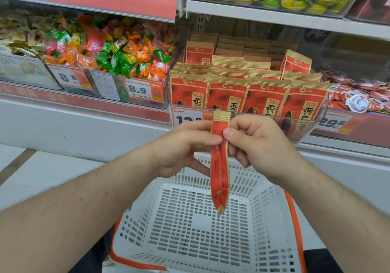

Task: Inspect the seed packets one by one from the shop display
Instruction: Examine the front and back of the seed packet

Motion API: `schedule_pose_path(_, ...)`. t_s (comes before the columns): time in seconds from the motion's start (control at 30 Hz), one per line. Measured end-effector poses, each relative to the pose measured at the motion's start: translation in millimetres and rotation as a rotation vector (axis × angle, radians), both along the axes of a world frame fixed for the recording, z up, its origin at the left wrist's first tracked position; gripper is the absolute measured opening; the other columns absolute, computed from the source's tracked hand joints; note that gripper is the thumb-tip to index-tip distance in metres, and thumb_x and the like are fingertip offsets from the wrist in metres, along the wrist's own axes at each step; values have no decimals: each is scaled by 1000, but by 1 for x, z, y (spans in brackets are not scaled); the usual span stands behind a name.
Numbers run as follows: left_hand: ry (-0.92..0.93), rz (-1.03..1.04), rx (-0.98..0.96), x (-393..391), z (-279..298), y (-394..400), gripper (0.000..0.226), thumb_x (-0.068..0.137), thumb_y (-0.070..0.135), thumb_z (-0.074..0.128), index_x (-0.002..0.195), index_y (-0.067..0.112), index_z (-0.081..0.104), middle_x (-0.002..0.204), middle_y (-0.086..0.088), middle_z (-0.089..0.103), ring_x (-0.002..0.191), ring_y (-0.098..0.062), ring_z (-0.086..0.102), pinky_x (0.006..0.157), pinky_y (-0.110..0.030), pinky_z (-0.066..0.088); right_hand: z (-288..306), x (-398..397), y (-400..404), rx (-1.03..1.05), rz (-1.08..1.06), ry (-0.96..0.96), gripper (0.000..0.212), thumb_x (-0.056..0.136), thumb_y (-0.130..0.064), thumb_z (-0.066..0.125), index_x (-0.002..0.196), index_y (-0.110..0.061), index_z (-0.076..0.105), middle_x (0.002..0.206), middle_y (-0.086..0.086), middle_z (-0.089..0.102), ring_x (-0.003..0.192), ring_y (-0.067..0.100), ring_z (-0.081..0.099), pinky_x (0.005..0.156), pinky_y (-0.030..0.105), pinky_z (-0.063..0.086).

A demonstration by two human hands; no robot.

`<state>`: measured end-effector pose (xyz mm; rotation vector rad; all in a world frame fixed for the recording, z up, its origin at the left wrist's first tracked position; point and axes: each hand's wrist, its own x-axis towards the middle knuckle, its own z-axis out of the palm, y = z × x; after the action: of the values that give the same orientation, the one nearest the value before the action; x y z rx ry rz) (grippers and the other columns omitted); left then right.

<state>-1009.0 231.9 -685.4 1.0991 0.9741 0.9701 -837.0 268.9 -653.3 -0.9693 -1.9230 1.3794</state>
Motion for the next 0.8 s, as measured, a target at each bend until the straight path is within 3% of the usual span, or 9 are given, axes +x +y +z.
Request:
schedule_pose_path(0.33, -124, -96, -59, -1, -3, 2, 17, 75, 21, 64, 90, 17, 72, 88, -6, 70, 78, -16, 69, 62, -38, 57, 3, 2, -1, -83, 20, 48, 31, 97, -2, 53, 66, -6, 56, 49, 5, 55, 35, 13, 39, 39, 20, 32)
schedule_pose_path(0.57, -117, -107, -75, -1, -4, 3, 27, 70, 32, 68, 91, 14, 71, 92, -9, 71, 81, -17, 70, 64, -39, 57, 1, 2, -2, -93, 16, 62, 30, 97, -3, 52, 68, -6, 56, 49, 4, 55, 35, 12, 39, 38, 19, 33)
schedule_pose_path(0.8, -43, 103, -88, -5, 1, 5, 20, 77, 18, 70, 97, 17, 70, 91, -10, 72, 96, -26, 68, 72, -50, 59, 2, 8, 3, 172, 33, -191, 31, 96, -20, 59, 65, -13, 63, 53, -2, 61, 42, 9, 49, 48, 24, 41)
